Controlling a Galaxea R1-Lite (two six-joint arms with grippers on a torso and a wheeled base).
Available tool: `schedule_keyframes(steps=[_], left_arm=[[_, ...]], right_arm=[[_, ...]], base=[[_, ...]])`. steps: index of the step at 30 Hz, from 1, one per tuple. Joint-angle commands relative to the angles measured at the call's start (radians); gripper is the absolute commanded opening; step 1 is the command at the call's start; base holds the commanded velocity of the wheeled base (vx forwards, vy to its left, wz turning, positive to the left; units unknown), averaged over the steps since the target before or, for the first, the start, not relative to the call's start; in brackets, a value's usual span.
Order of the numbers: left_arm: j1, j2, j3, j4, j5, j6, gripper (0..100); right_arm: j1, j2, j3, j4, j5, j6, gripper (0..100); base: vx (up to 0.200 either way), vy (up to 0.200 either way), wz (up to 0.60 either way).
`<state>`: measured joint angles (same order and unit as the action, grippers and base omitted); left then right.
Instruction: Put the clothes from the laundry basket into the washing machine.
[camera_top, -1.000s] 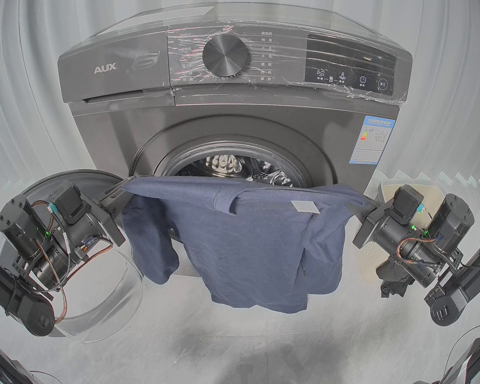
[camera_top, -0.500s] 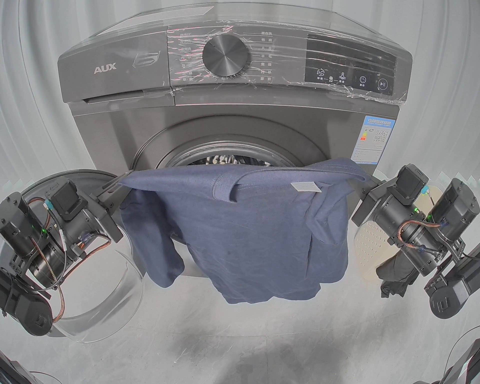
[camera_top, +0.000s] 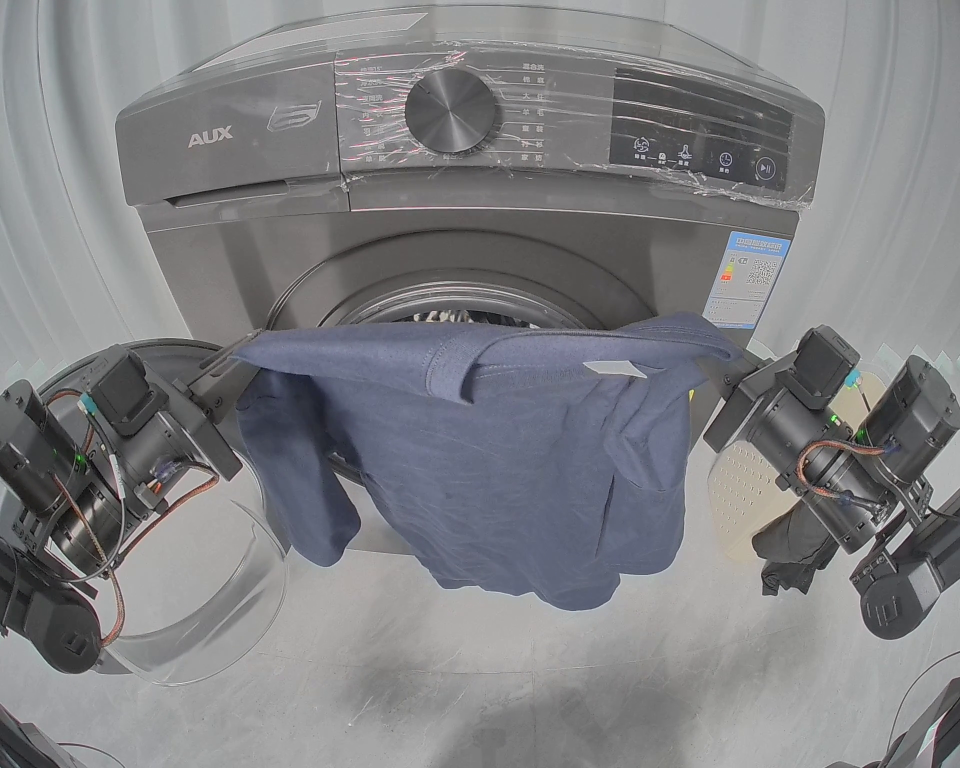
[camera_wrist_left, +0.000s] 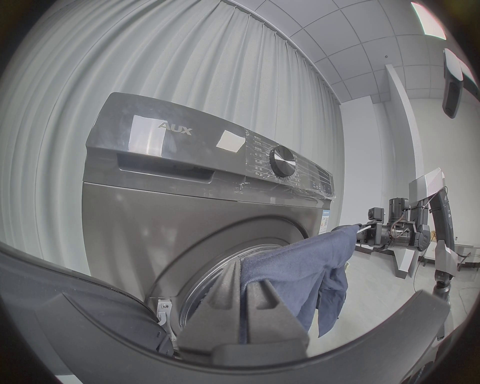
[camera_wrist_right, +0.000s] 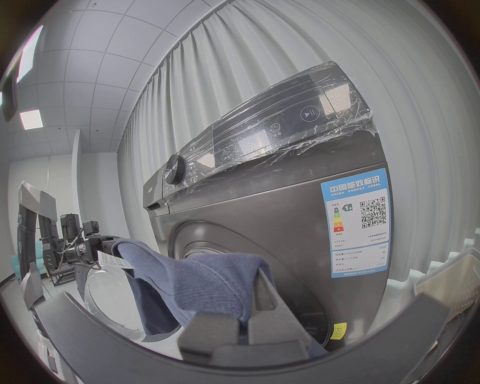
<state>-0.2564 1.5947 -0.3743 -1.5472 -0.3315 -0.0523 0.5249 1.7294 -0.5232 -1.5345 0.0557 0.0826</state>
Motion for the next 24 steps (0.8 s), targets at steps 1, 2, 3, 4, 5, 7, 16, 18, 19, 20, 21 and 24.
schedule_keyframes(steps=[1, 2, 3, 4, 5, 7, 16, 18, 19, 20, 21, 24], left_arm=[[-0.075, 0.004, 0.017, -0.001, 0.011, -0.006, 0], [-0.104, 0.008, 0.021, -0.001, 0.014, -0.007, 0], [-0.138, 0.01, 0.021, -0.001, 0.017, -0.007, 0], [-0.164, 0.011, 0.017, -0.001, 0.028, -0.009, 0], [-0.164, 0.011, 0.017, -0.001, 0.028, -0.009, 0], [-0.238, 0.018, -0.003, -0.001, 0.097, -0.009, 0], [-0.261, 0.068, -0.058, 0.003, 0.17, -0.009, 0], [-0.261, 0.07, -0.063, 0.003, 0.181, -0.009, 0], [-0.261, 0.07, -0.066, 0.004, 0.187, -0.009, 0], [-0.261, 0.071, -0.069, 0.004, 0.193, -0.009, 0], [-0.261, 0.071, -0.069, 0.004, 0.193, -0.009, 0], [-0.267, 0.083, -0.095, 0.007, 0.212, -0.009, 0]], right_arm=[[0.007, 0.007, 0.003, 0.0, -0.004, 0.002, 0], [0.009, 0.009, 0.003, 0.002, -0.011, 0.002, 0], [0.014, 0.015, 0.005, 0.002, -0.022, 0.005, 0], [0.024, 0.021, 0.006, 0.002, -0.031, 0.008, 0], [0.024, 0.021, 0.006, 0.002, -0.031, 0.008, 0], [0.081, 0.052, 0.022, 0.002, -0.068, 0.043, 0], [0.156, 0.217, 0.035, -0.007, -0.093, 0.072, 0], [0.173, 0.237, 0.038, -0.007, -0.094, 0.077, 100], [0.178, 0.248, 0.04, -0.007, -0.094, 0.077, 100], [0.181, 0.26, 0.042, -0.007, -0.094, 0.077, 100], [0.181, 0.26, 0.042, -0.007, -0.094, 0.077, 100], [0.191, 0.309, 0.075, -0.006, -0.093, 0.075, 100]], base=[[0.0, 0.0, 0.0], [0.0, 0.0, 0.0], [0.0, 0.0, 0.0], [0.0, 0.0, 0.0], [0.0, 0.0, 0.0], [0.0, 0.0, 0.0], [0.0, 0.0, 0.0], [0.0, 0.0, 0.0], [0.0, 0.0, 0.0], [0.0, 0.0, 0.0], [0.0, 0.0, 0.0], [0.0, 0.0, 0.0]])
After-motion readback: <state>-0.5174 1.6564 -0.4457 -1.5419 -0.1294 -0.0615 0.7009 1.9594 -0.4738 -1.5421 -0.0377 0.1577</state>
